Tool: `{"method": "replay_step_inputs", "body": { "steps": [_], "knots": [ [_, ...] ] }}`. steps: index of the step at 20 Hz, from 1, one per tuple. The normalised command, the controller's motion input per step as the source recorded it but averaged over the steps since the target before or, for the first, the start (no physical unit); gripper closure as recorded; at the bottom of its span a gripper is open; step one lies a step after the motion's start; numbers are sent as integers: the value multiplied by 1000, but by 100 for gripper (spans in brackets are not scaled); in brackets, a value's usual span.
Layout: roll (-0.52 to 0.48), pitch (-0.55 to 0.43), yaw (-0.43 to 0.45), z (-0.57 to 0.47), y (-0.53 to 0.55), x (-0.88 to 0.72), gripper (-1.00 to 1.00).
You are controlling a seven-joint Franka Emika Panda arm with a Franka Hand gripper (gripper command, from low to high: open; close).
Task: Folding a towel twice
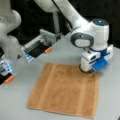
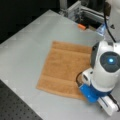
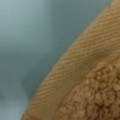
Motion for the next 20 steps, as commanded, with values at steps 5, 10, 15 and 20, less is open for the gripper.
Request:
{"method": "replay_step_inputs", "body": {
  "steps": [5,10,15,20],
  "knots": [
    [-278,-94,79,-99,130,76,-100],
    [-253,-87,44,-129,205,18,-100],
    [-226,-60,2,-141,280,-39,100],
    [-230,-51,-20,-150,246,-48,100]
  ]
}}
